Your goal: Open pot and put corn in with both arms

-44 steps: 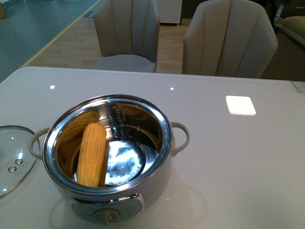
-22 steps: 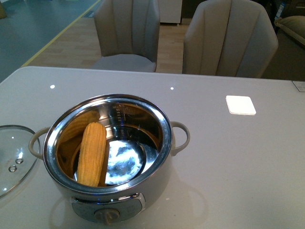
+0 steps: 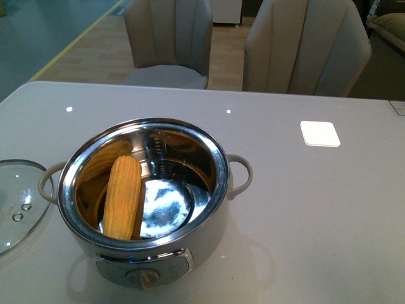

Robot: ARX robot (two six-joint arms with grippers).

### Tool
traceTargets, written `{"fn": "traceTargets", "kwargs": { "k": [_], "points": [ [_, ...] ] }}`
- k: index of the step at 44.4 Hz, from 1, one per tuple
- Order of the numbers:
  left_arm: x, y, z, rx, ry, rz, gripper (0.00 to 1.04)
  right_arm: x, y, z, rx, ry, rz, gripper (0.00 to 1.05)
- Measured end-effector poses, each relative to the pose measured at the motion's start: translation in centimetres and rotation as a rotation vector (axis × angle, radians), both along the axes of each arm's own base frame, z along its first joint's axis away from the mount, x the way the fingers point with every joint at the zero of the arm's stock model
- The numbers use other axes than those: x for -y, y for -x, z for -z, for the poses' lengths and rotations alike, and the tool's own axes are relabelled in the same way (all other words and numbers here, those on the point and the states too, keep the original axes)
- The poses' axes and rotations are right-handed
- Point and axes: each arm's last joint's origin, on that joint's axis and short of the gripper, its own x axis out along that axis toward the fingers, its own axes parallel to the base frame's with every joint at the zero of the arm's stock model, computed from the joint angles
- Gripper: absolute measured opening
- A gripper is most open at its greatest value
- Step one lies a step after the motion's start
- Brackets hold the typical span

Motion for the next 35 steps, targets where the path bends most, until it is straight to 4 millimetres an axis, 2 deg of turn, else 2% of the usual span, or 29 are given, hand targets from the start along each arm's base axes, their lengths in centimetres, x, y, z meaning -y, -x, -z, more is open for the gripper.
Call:
{"fn": "traceTargets", "kwargs": {
  "k": [35],
  "points": [
    [0.00,0.00,0.00,0.000,0.000,0.000,0.98,0.00,0.00,0.01,0.000,0.000,0.000,0.96]
  ]
}}
